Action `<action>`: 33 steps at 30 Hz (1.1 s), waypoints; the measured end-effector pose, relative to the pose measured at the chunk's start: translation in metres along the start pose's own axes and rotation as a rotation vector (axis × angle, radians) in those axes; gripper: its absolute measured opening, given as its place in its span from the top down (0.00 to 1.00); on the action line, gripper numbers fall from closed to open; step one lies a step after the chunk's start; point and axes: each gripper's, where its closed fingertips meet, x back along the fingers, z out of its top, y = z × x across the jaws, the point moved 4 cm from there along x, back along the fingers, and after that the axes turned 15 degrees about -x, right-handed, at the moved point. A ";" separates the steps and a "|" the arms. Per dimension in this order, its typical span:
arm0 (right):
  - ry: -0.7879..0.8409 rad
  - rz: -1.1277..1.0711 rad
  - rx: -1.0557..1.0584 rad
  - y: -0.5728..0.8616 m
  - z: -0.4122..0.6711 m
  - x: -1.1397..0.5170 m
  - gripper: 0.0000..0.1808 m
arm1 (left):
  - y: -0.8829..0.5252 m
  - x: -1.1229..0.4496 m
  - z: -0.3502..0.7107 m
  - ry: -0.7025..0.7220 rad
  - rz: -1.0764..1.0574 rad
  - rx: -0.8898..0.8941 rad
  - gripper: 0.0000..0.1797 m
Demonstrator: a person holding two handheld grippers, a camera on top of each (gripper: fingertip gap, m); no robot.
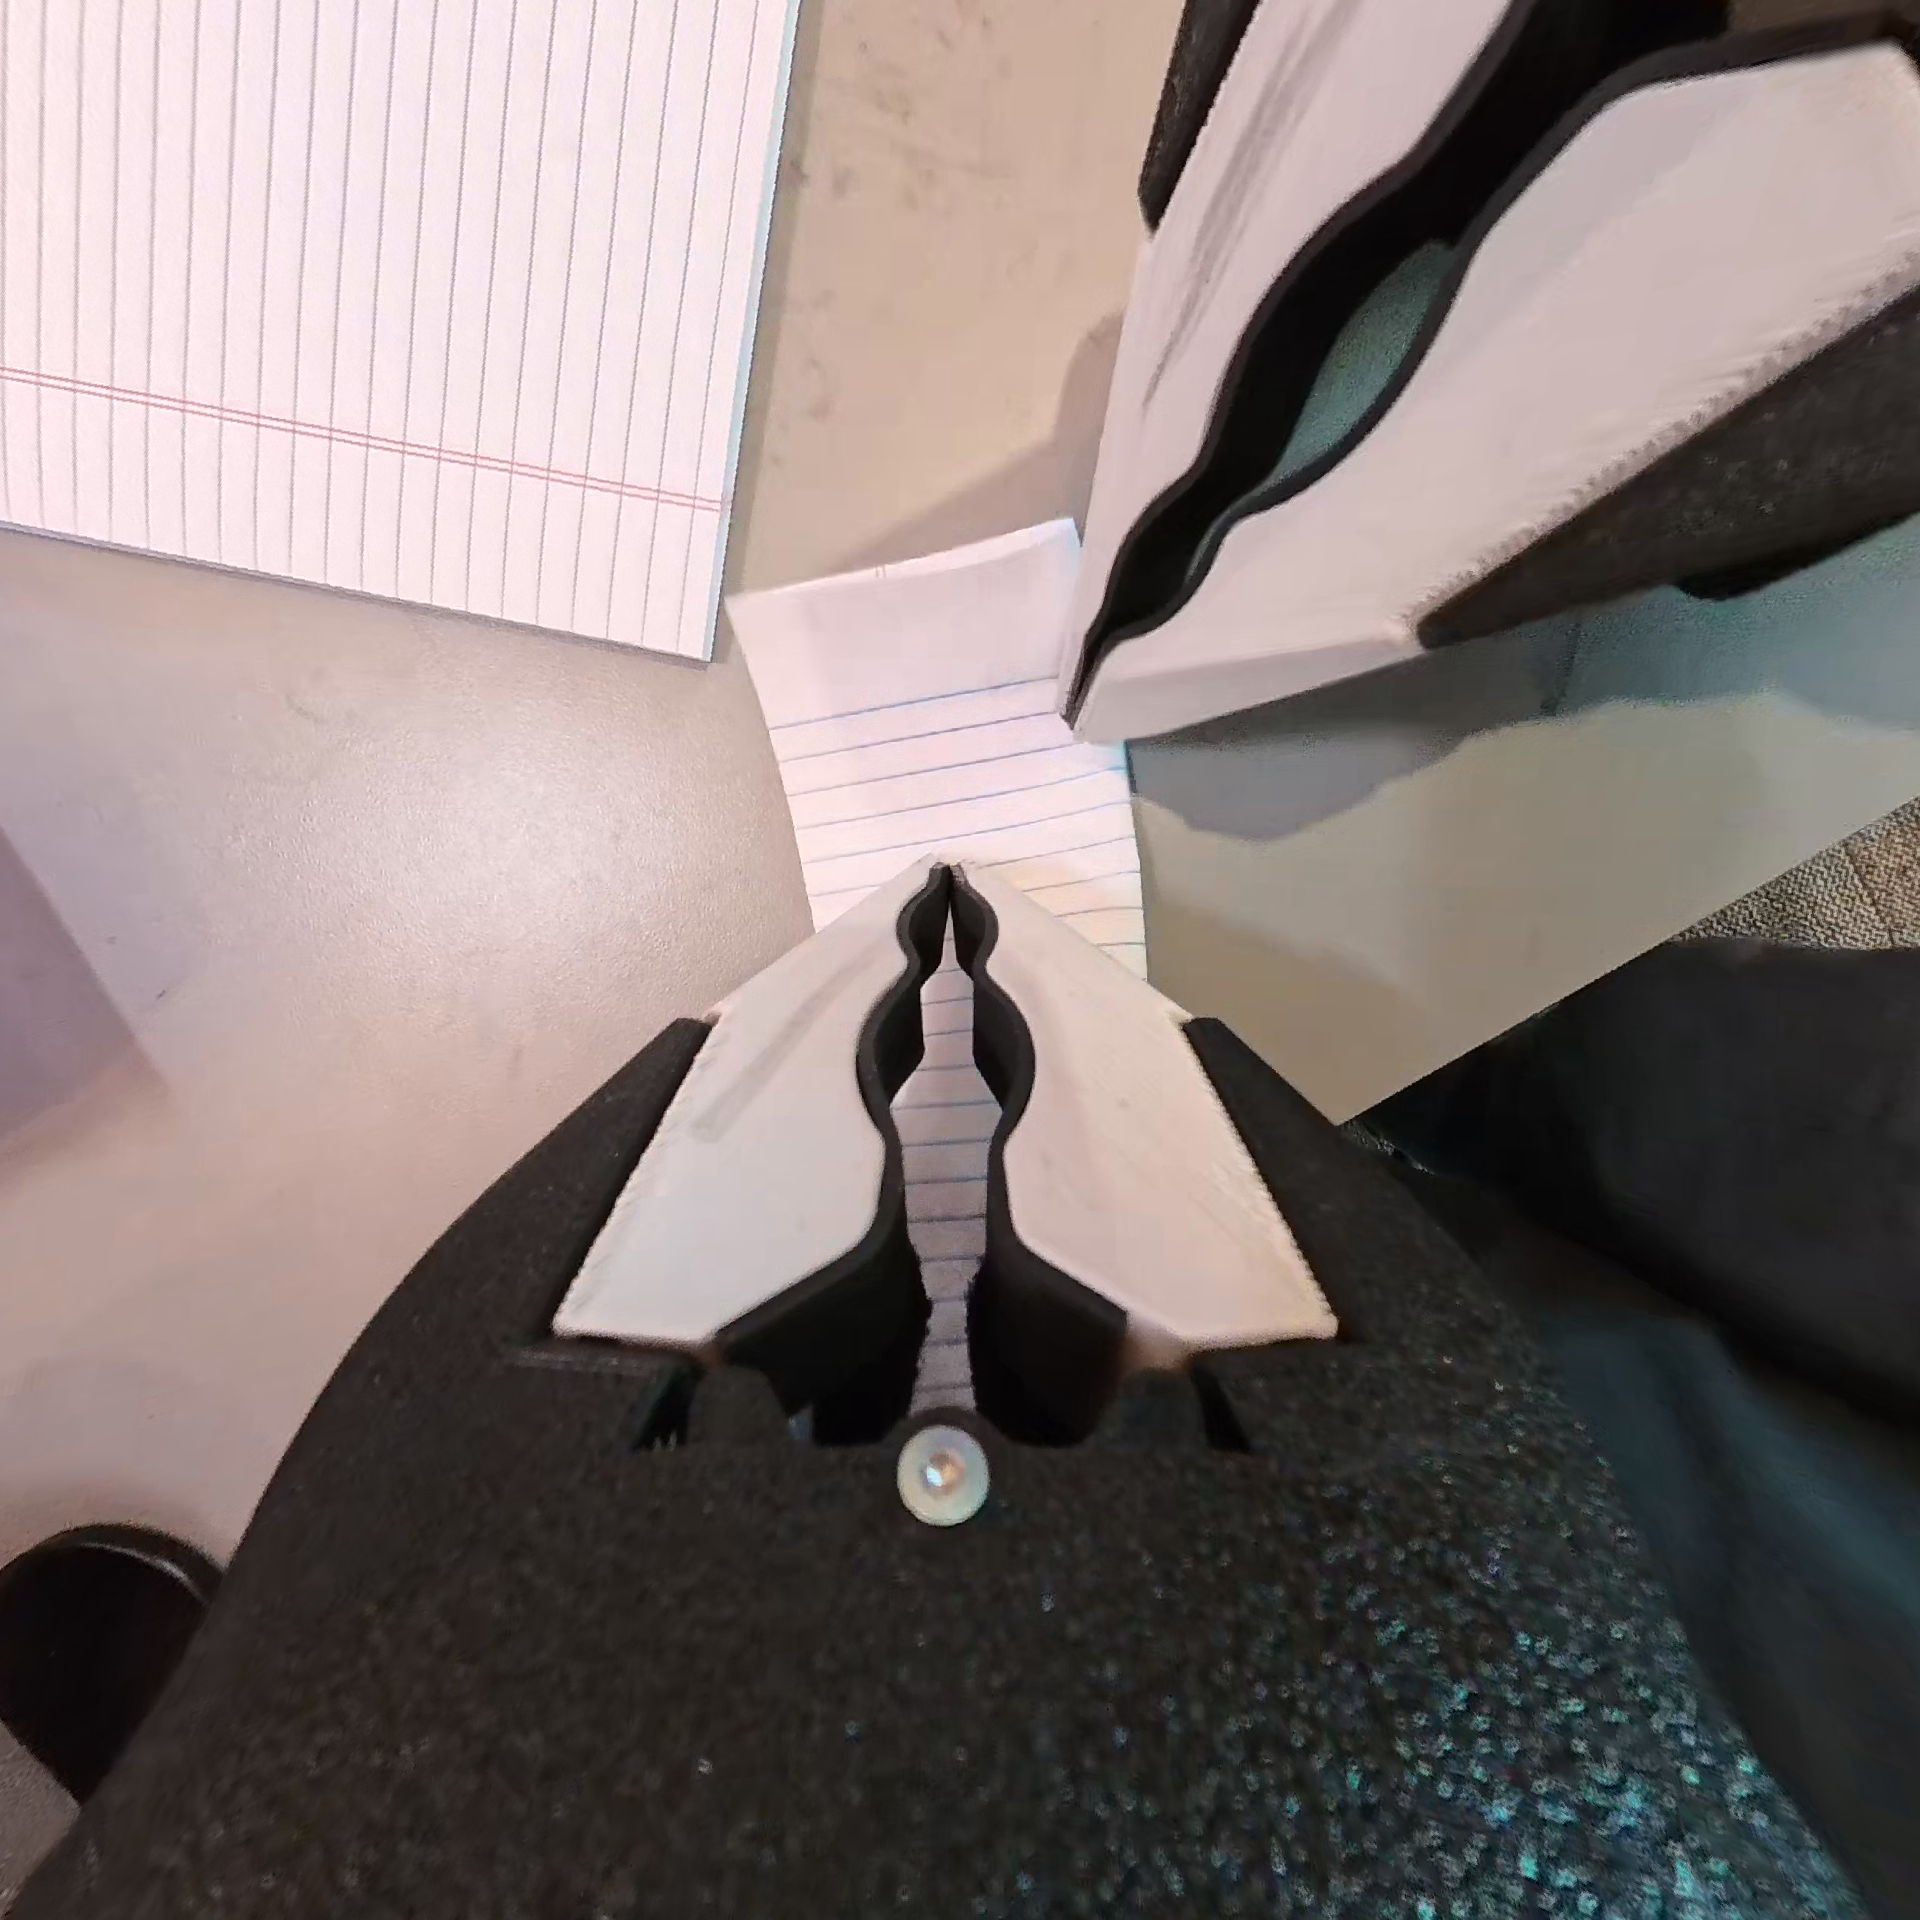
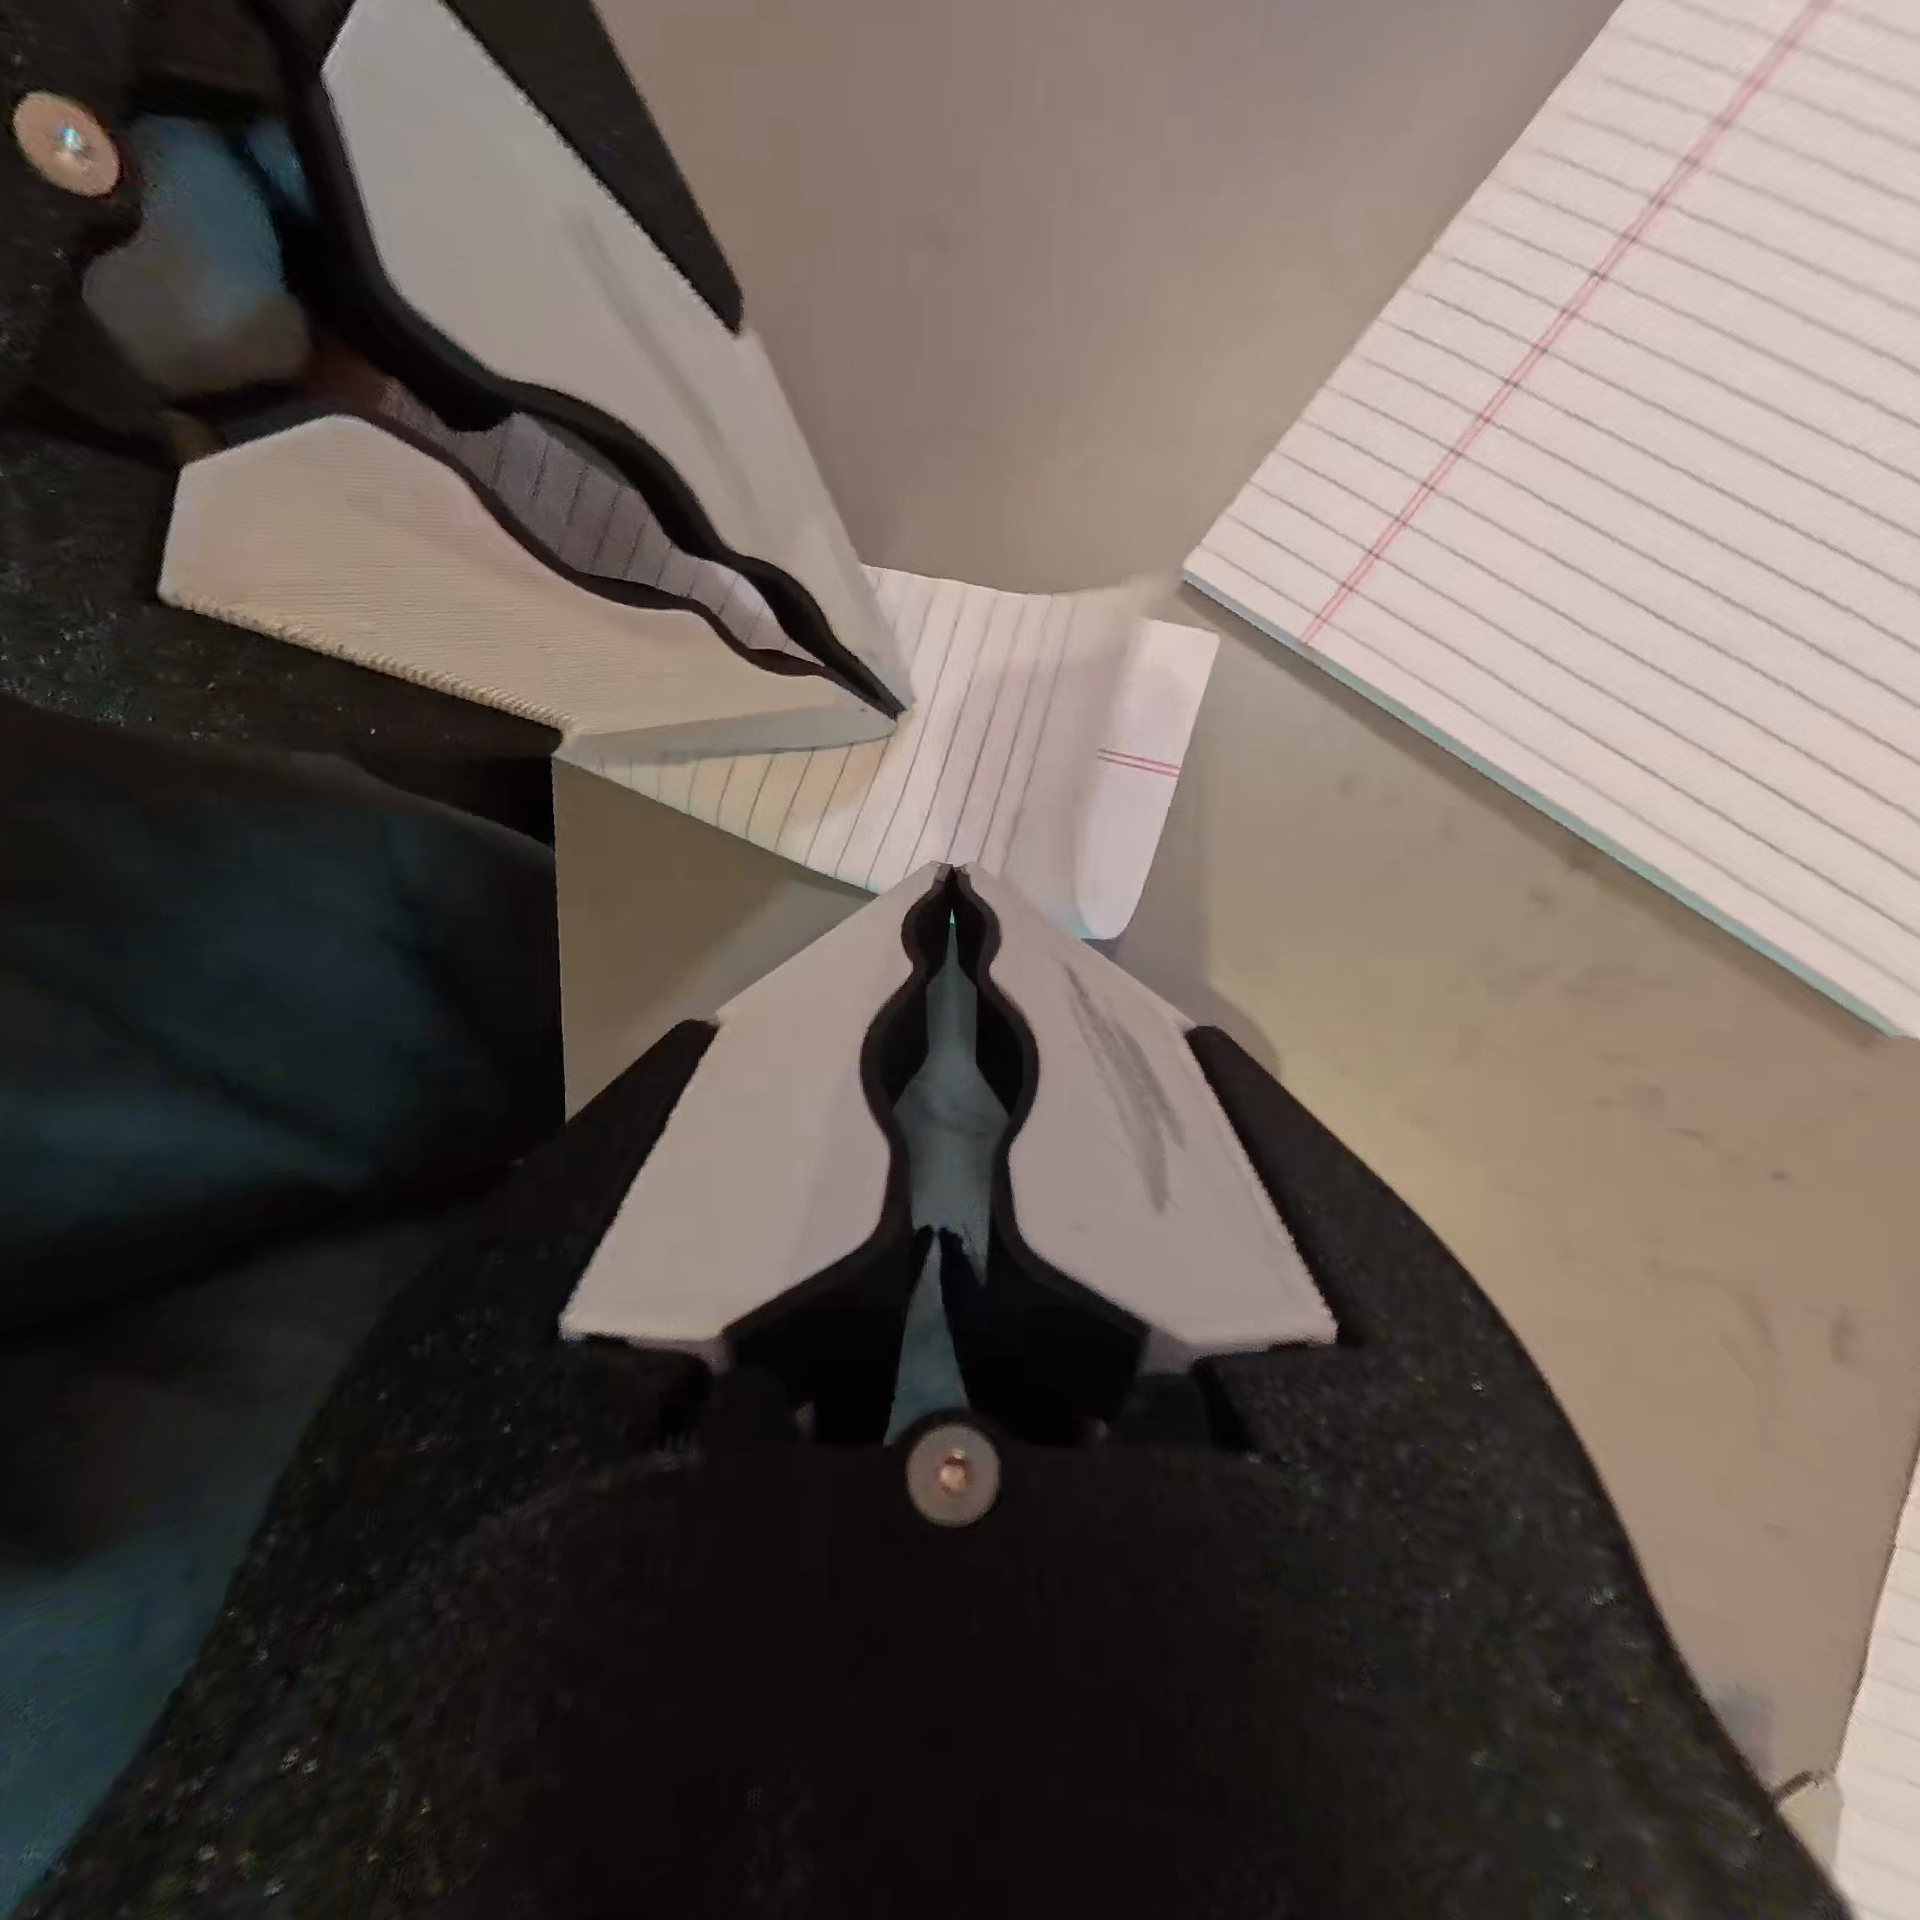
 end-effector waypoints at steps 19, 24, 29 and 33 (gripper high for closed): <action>-0.009 0.086 -0.187 0.030 0.006 0.009 1.00 | 0.007 -0.004 0.013 0.000 -0.049 0.007 1.00; -0.011 0.045 -0.200 0.049 0.006 0.019 1.00 | 0.015 -0.014 0.036 0.030 -0.097 0.001 1.00; -0.017 0.013 -0.205 0.063 0.006 0.027 1.00 | 0.022 -0.023 0.057 0.062 -0.123 -0.026 0.99; -0.032 0.015 -0.188 0.067 0.007 0.029 1.00 | 0.026 -0.026 0.067 0.066 -0.141 -0.062 0.99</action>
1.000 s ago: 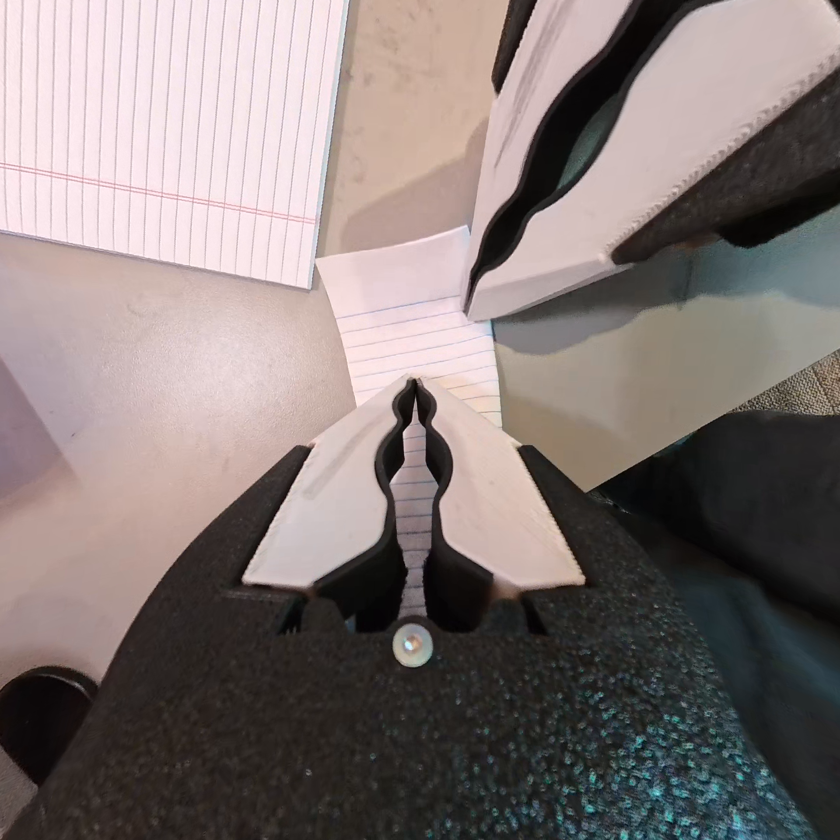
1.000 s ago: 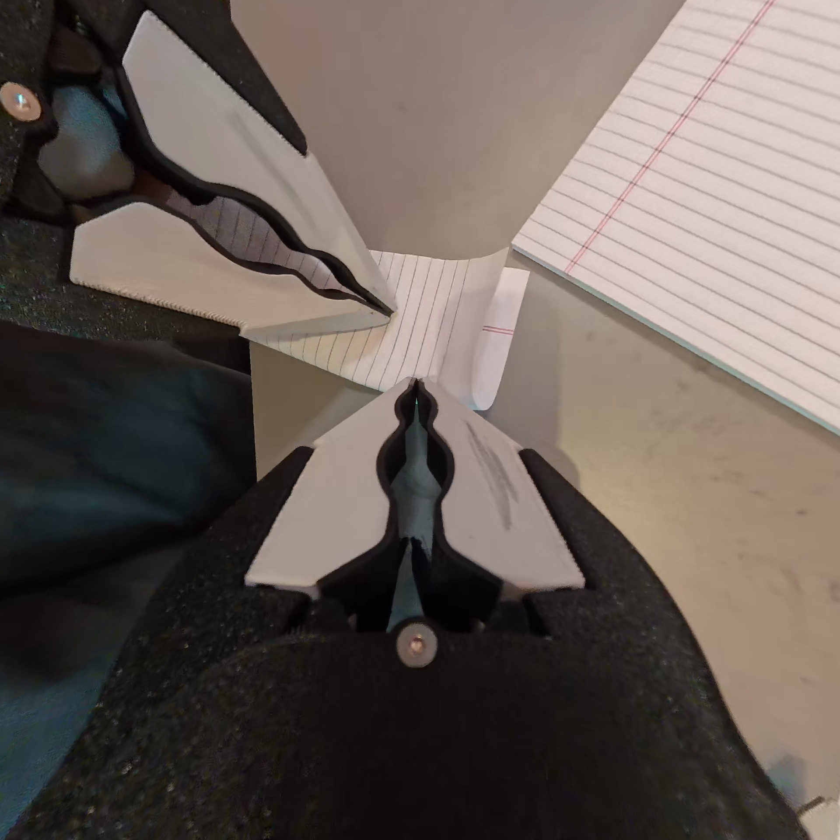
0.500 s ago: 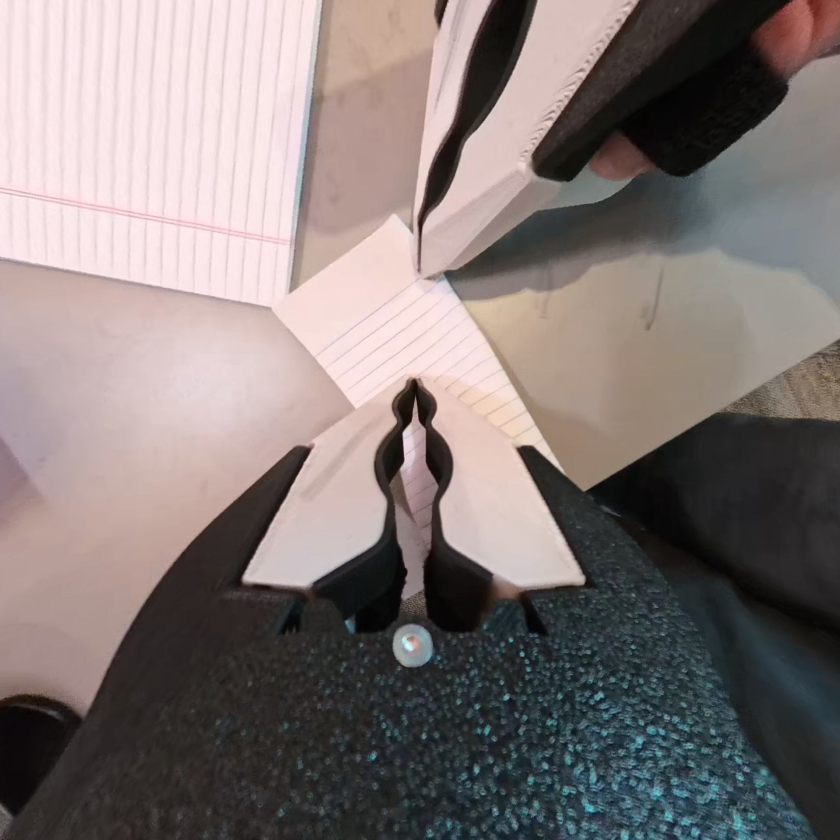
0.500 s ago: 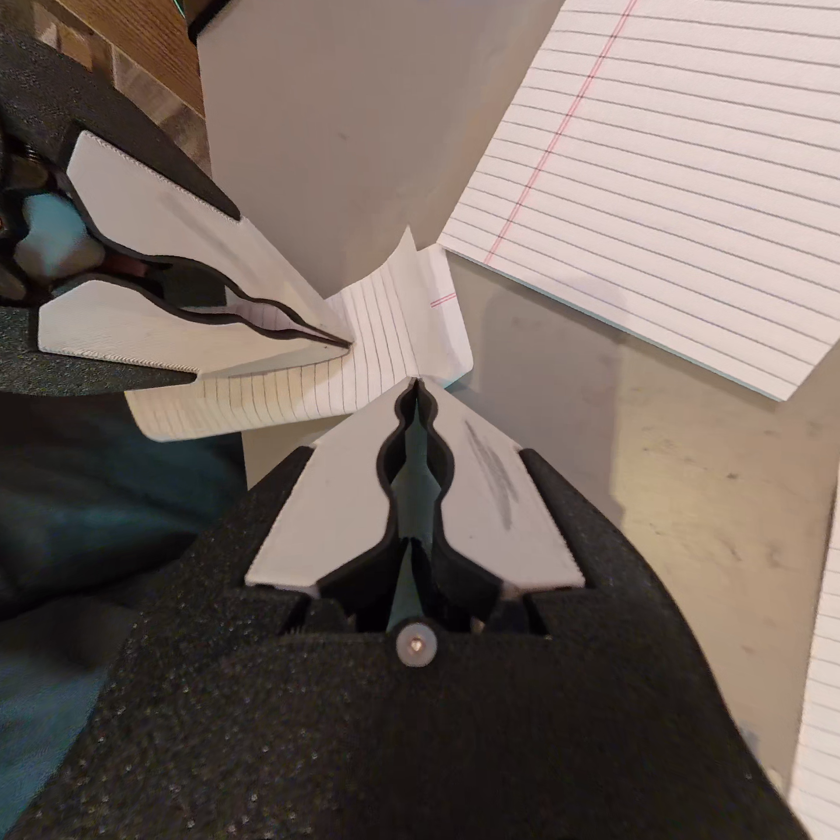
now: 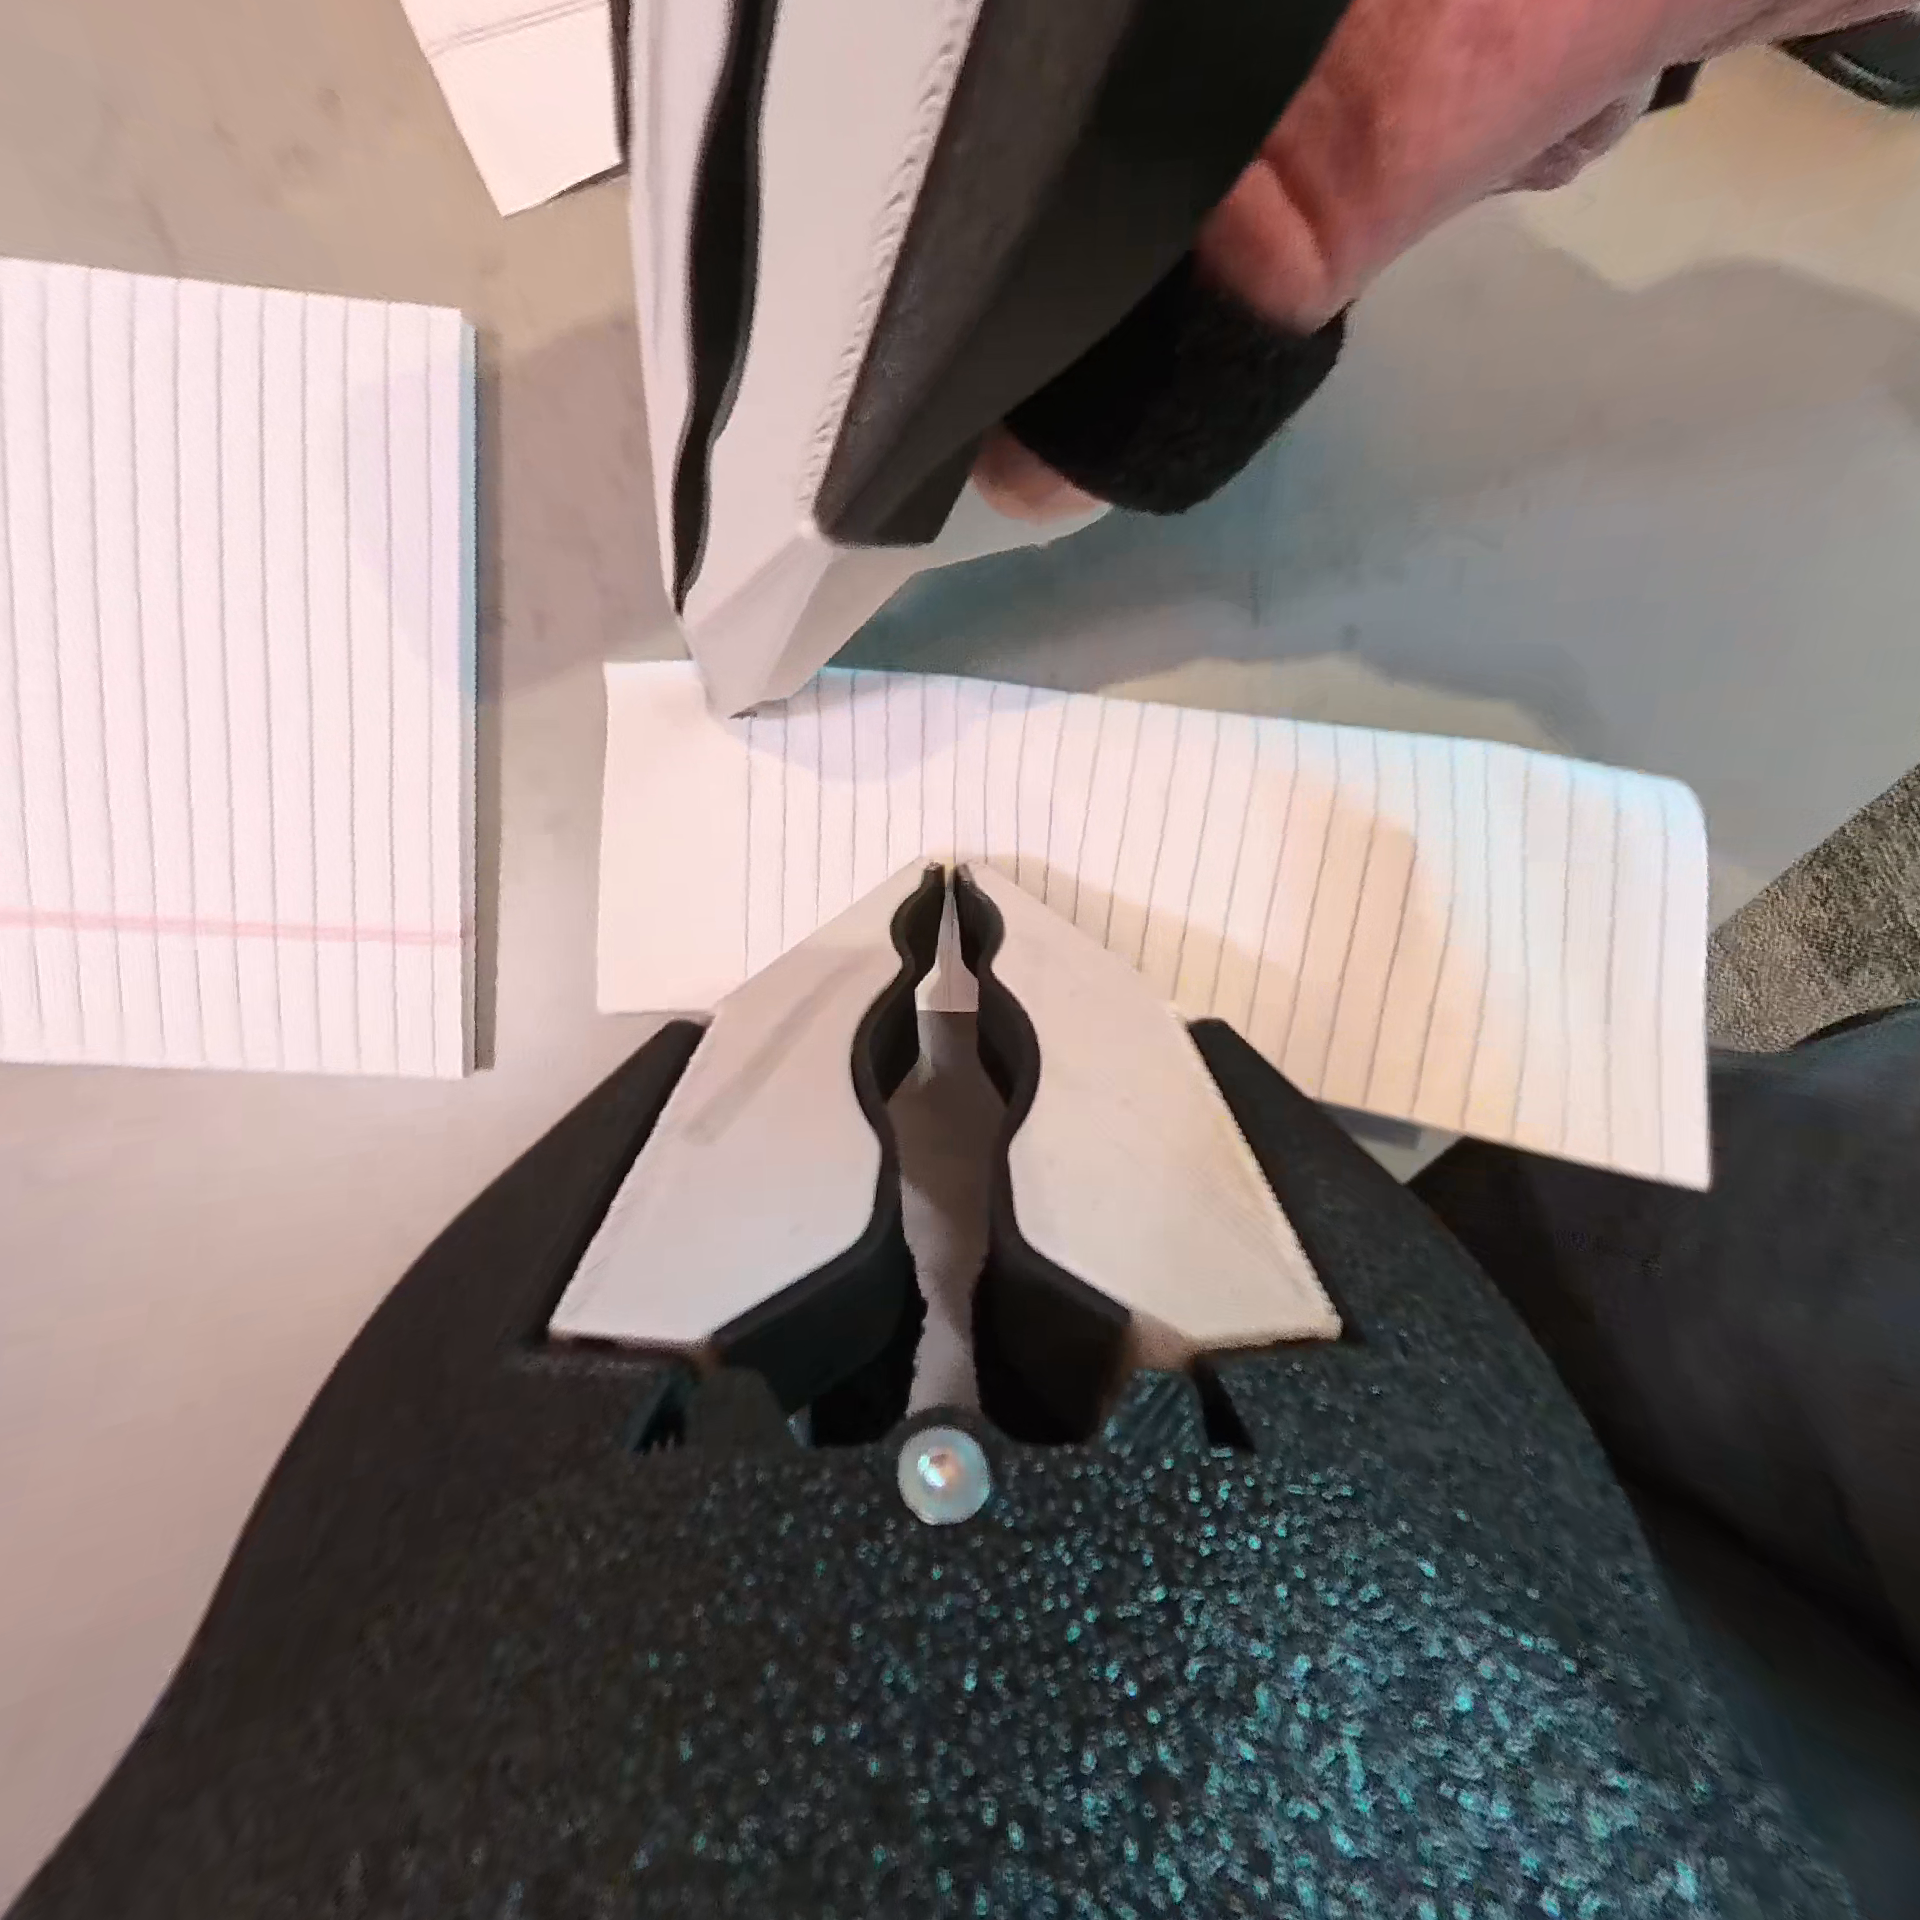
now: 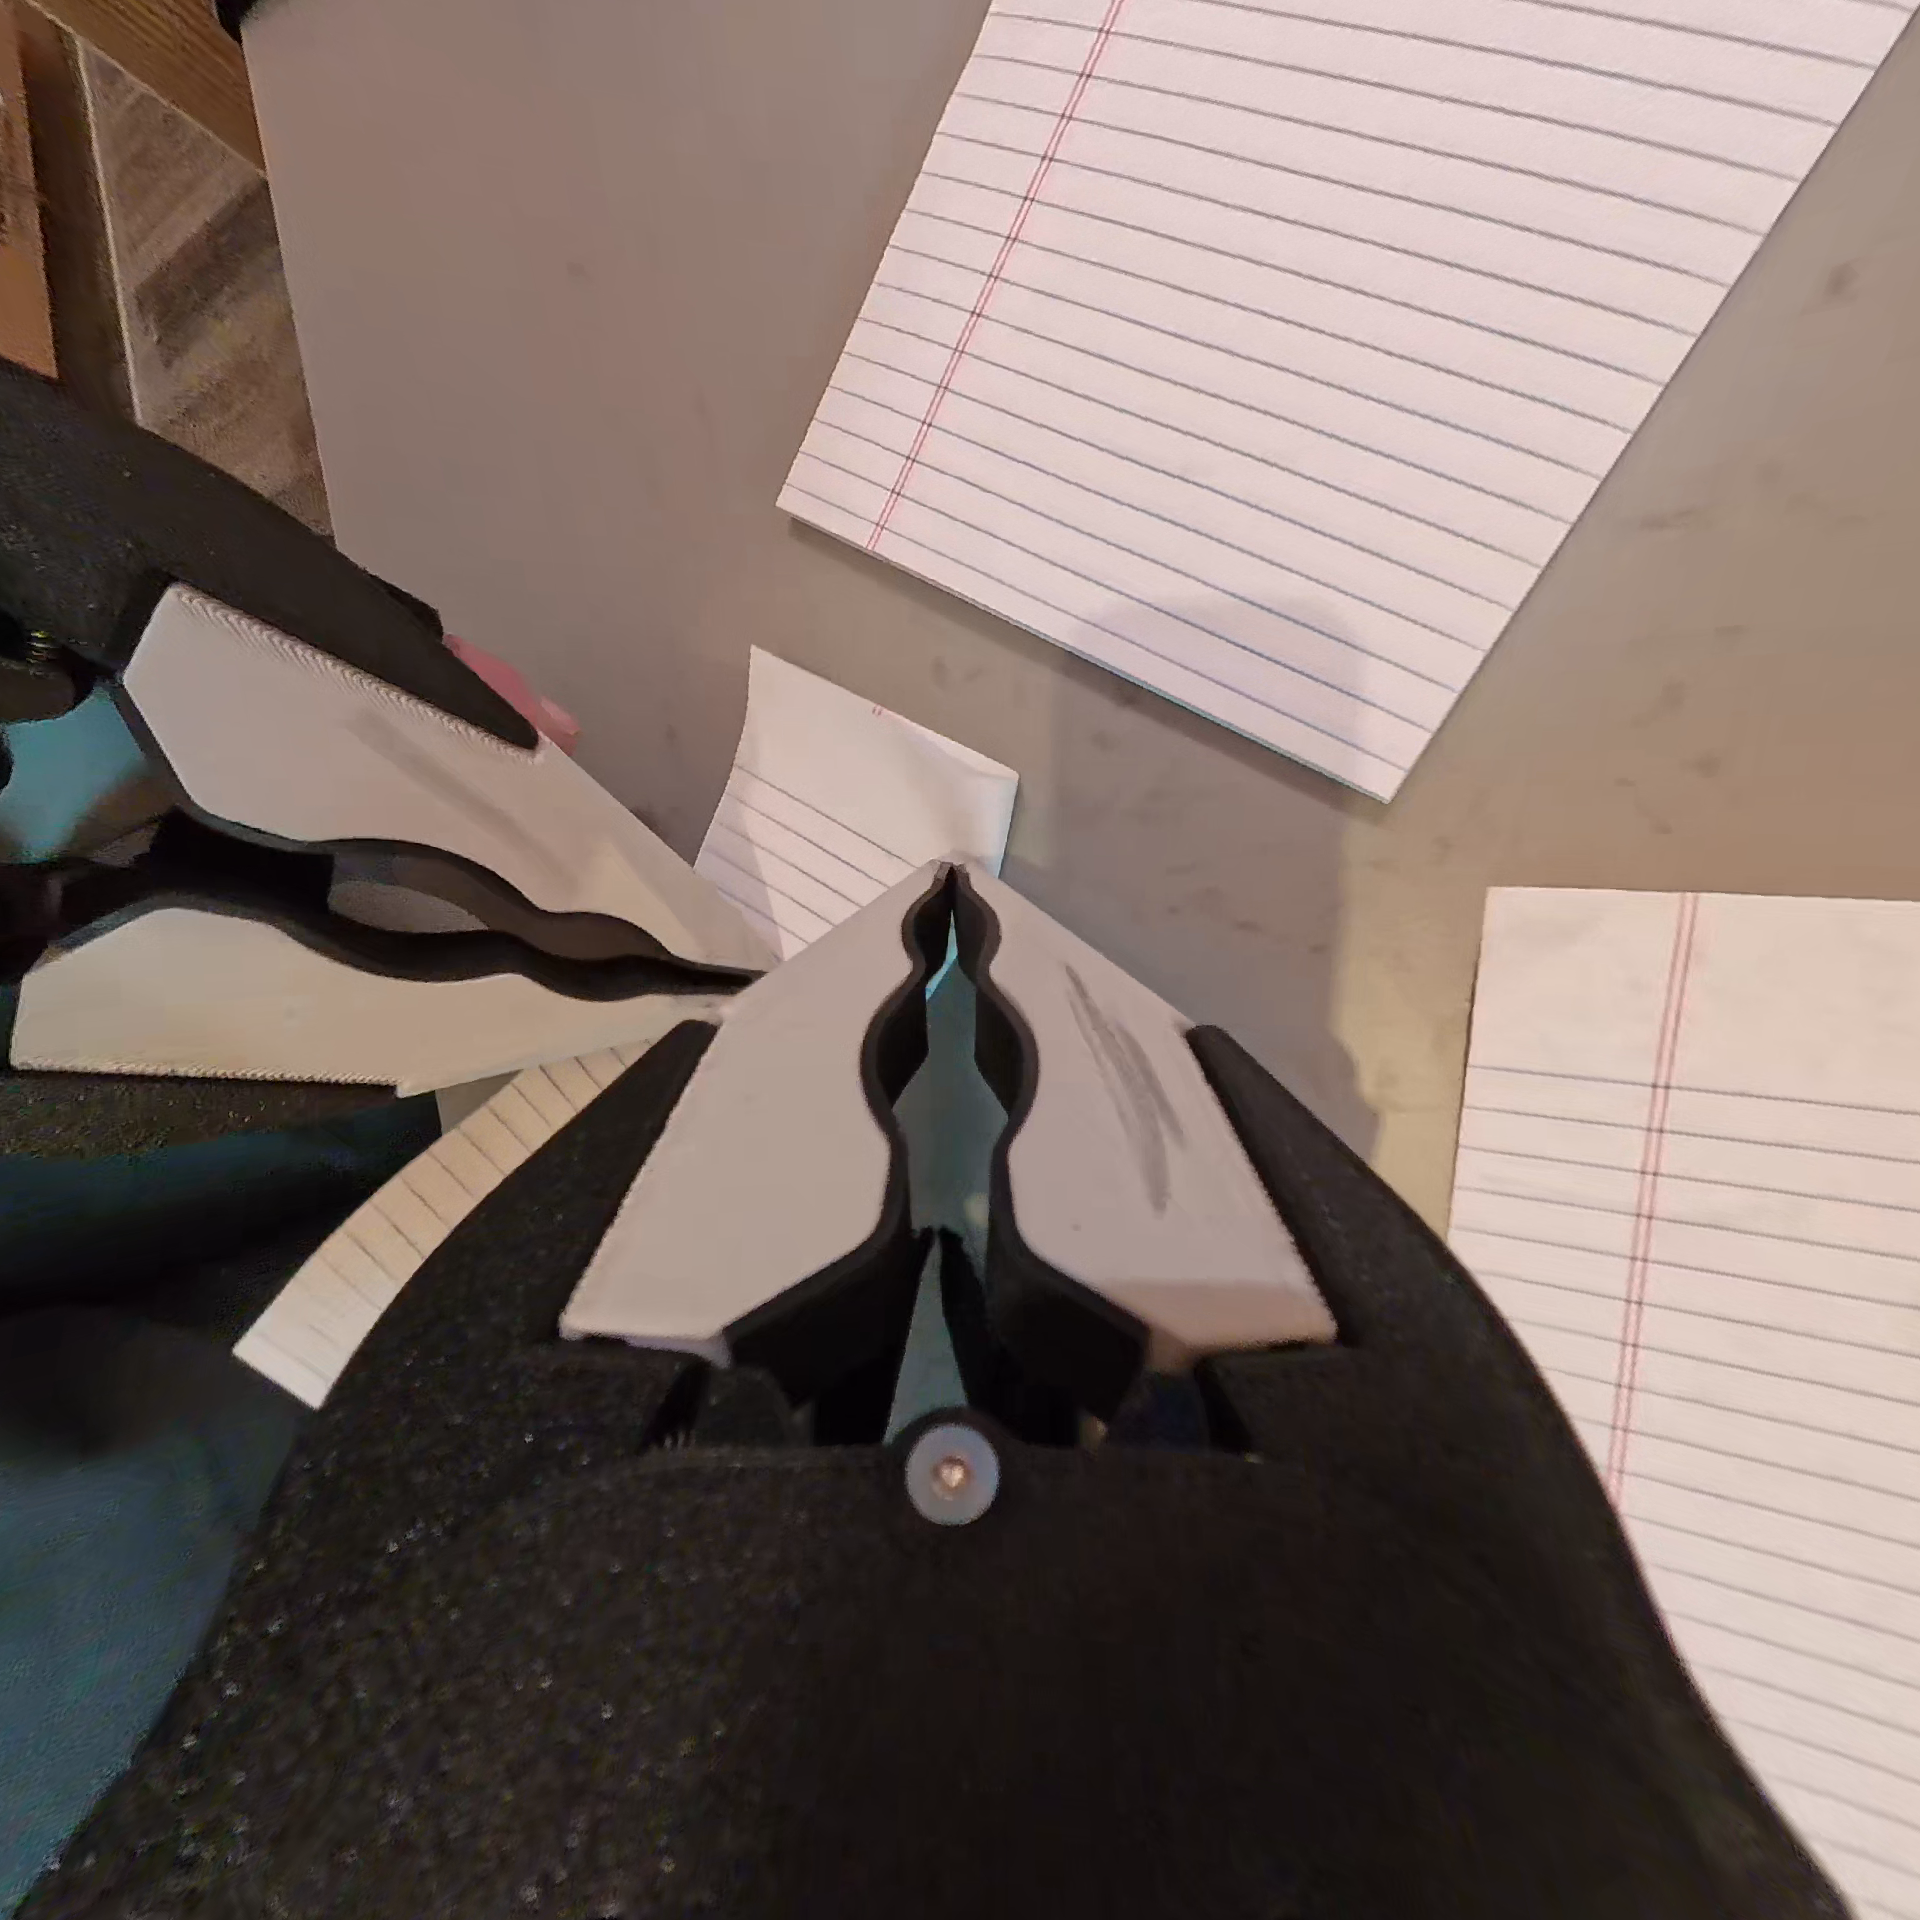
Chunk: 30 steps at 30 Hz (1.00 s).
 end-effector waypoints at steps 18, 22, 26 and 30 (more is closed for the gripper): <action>0.049 0.005 -0.078 -0.001 0.000 0.011 1.00 | -0.002 -0.003 0.005 0.006 -0.062 -0.007 1.00; 0.069 0.025 -0.119 -0.008 -0.007 0.020 1.00 | -0.003 -0.003 0.005 0.012 -0.076 0.033 1.00; 0.084 0.052 -0.174 -0.017 -0.018 0.025 1.00 | -0.003 -0.003 0.005 0.011 -0.083 0.059 1.00; 0.080 0.060 -0.204 -0.027 -0.033 0.026 1.00 | -0.003 -0.003 0.005 0.007 -0.085 0.093 1.00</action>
